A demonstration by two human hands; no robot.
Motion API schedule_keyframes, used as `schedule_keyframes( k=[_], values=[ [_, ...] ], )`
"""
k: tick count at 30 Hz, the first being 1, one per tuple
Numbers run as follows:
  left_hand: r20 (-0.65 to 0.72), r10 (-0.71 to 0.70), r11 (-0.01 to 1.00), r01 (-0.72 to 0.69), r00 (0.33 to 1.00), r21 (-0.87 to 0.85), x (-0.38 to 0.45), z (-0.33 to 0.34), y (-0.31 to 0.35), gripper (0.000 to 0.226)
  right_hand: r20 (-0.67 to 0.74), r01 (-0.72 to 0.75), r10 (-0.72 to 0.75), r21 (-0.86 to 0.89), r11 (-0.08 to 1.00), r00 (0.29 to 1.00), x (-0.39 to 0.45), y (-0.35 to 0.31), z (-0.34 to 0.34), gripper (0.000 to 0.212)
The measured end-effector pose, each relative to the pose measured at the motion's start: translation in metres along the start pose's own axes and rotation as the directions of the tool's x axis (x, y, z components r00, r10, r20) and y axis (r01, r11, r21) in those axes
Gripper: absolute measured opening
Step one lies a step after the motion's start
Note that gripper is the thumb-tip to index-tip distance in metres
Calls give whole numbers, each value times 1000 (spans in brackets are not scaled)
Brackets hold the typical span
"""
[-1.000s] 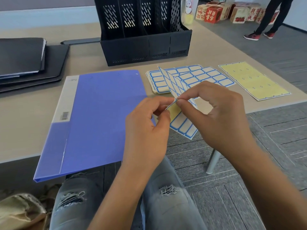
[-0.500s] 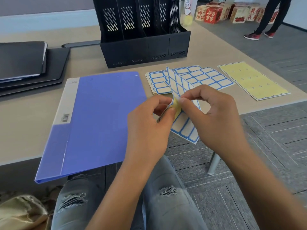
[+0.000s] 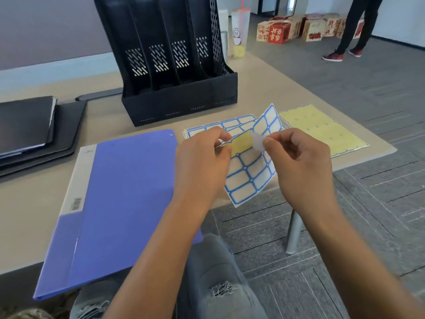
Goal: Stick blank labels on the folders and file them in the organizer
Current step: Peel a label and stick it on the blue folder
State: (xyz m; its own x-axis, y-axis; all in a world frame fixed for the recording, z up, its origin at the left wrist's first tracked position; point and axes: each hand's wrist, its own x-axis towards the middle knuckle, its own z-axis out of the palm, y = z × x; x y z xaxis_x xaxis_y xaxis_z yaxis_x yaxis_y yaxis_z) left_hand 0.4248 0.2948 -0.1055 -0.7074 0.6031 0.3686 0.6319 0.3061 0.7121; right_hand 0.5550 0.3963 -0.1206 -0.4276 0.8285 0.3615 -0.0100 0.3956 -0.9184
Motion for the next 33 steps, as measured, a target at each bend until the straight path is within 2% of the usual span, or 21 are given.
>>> schedule_keyframes(
  k=[5,9,11,13,15,17,19,23,26,33],
  values=[
    [81,23,983,-37,996,181,29,13,3,20,-47,-66,65,-8,998,997,15,11,-11,14],
    [165,-34,944,-23,986,328,47,20,-1,23,-71,-113,112,-14,993,991,20,21,-11,12],
    [161,-34,925,-30,986,379,49,22,-3,25,-73,-134,133,-14,991,988,21,25,-9,13],
    [97,7,956,-36,995,291,43,20,-1,23,-65,-152,150,-17,988,987,21,29,-5,13],
    [27,17,997,-19,1000,76,25,14,6,16,-47,-159,159,-15,987,986,18,31,0,13],
    [19,-14,996,16,1000,-88,3,9,14,17,-19,-155,154,-7,988,988,13,28,5,11],
    [40,-36,983,43,999,-177,-16,6,15,22,13,-140,140,10,990,990,8,20,11,11],
    [60,-49,970,62,997,-234,-34,-2,4,28,95,-114,105,89,990,990,-5,-2,26,10],
    [35,-111,954,116,993,-276,-42,-14,-4,26,176,-103,79,127,987,981,-16,-12,36,10],
    [-97,-229,915,180,969,-362,-54,-45,-32,11,388,-13,-14,68,998,922,-32,-24,63,24]
  ],
)
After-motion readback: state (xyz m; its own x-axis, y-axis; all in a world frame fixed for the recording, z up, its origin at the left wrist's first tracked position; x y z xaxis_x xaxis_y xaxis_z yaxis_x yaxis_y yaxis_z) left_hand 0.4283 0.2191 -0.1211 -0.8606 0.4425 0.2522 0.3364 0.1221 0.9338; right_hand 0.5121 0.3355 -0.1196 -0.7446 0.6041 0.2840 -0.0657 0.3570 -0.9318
